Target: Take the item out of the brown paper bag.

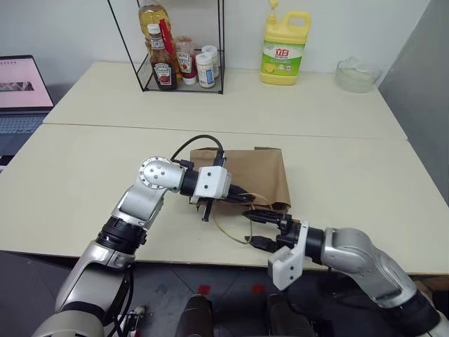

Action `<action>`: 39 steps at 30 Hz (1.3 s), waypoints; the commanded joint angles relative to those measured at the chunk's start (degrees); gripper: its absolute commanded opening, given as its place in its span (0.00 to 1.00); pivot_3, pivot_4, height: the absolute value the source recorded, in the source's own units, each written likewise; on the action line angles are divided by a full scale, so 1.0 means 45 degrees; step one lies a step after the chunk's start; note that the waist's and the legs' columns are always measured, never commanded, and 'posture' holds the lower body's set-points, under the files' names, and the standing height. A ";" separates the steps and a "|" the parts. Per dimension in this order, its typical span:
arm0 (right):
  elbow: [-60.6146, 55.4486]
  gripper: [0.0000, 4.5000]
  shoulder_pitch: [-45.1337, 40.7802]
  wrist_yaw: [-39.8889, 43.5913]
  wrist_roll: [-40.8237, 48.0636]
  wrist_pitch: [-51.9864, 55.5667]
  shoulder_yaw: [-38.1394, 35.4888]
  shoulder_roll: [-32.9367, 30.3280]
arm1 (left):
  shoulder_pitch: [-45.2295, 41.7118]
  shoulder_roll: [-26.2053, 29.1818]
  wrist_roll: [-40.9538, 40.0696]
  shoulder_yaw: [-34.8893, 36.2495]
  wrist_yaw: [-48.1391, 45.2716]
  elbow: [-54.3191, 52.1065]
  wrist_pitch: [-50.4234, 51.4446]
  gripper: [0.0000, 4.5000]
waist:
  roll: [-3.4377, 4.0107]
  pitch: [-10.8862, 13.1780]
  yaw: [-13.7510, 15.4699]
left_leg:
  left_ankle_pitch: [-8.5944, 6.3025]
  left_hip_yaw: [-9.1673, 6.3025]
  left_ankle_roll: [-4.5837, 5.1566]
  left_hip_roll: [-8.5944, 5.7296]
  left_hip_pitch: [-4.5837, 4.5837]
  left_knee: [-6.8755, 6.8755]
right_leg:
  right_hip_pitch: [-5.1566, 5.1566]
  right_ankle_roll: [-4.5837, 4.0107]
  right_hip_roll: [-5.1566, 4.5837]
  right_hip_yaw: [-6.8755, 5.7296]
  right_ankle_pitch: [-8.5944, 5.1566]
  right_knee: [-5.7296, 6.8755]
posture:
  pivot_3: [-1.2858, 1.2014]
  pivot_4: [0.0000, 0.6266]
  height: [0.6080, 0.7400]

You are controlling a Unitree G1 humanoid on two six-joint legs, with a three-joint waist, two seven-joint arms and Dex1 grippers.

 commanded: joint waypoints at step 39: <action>0.2254 0.00 0.0161 0.0084 -0.1629 0.1143 0.2016 0.0762 | -0.3194 -0.0517 -0.1981 0.2001 0.2466 -0.0683 0.7861 0.00 | -0.0009 -0.0005 -0.0001 | 0.0015 -0.0004 -0.0026 0.0001 0.0004 -0.0005 | 0.0003 0.0000 -0.0001 -0.0004 0.0000 0.0000 | 0.52 0.24 1.00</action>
